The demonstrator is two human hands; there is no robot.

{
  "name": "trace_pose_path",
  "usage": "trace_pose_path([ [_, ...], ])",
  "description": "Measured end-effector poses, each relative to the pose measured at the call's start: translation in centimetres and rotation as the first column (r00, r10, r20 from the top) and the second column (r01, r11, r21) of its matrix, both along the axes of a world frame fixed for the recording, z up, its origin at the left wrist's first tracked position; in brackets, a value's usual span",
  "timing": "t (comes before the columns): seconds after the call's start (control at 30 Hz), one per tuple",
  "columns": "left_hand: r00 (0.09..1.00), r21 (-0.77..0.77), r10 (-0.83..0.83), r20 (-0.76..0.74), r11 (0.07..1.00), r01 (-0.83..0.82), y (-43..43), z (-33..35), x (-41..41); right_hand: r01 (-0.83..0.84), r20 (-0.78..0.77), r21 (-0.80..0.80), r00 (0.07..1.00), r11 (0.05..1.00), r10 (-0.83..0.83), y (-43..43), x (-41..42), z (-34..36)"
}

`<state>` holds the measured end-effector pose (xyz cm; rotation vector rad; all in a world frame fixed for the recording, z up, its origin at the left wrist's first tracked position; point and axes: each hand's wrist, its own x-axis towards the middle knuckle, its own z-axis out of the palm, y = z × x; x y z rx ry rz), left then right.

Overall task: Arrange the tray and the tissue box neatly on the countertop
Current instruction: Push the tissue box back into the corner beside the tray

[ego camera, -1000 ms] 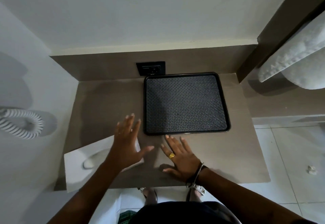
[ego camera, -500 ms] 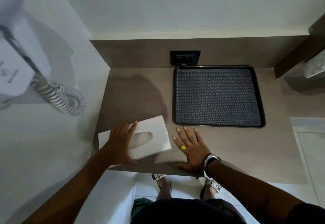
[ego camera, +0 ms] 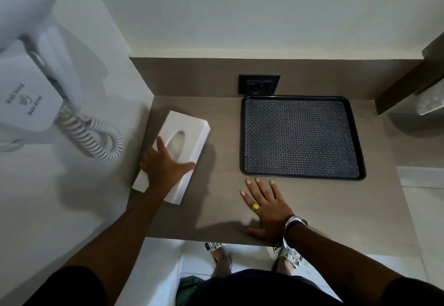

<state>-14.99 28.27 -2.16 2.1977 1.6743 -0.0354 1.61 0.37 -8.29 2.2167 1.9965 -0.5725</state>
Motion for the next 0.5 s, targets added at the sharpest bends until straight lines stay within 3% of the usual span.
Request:
trace_pose_path([
  [0.13,0.989,0.035,0.147,-0.029,0.989,-0.146,0.3,-0.3,1.6,0.008,-0.003,-0.005,1.000,1.000,-0.008,-0.1,0.0,0.1],
  [0.3,0.984,0.085,0.173,-0.032,0.982,-0.169,-0.5,-0.5,1.9,0.005,-0.018,0.002,1.000,1.000,-0.005,-0.1,0.1,0.1],
  [0.43,0.993,0.129,0.113,0.023,0.985,-0.115,-1.2,-0.5,1.4,0.001,-0.029,0.025,1.000,1.000,0.000,-0.1,0.1,0.4],
  [0.5,0.998,0.241,-0.063,0.029,0.969,0.054,-1.5,-0.6,0.6,0.001,-0.030,0.040,1.000,0.999,0.001,-0.1,0.1,0.5],
])
